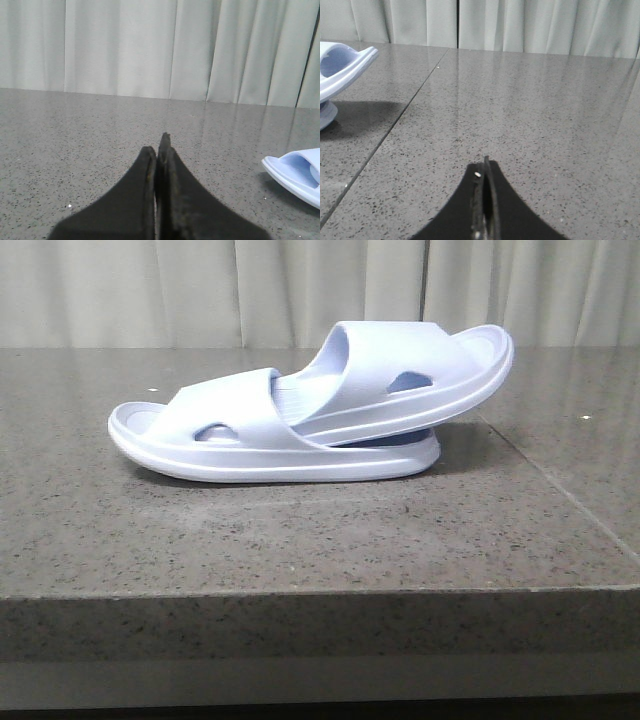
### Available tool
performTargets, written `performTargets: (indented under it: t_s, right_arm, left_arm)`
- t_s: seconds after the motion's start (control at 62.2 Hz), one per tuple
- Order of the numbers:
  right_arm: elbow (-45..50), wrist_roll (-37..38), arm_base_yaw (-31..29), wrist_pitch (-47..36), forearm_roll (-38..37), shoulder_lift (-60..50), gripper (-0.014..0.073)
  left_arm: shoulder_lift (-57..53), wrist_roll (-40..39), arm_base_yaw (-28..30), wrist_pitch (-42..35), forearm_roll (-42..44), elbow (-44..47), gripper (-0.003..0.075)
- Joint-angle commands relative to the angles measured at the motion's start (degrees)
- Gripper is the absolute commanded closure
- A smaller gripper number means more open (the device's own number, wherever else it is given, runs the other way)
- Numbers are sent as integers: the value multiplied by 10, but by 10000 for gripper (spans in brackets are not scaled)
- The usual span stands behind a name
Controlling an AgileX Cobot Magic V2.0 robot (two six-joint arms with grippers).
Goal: Insert blue slippers together front up
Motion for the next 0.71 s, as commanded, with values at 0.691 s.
performTargets:
  t_s: [0.691]
  right_arm:
    - [-3, 85, 1, -74, -76, -9, 661]
  left_arm:
    - [-9, -5, 0, -43, -4, 4, 741]
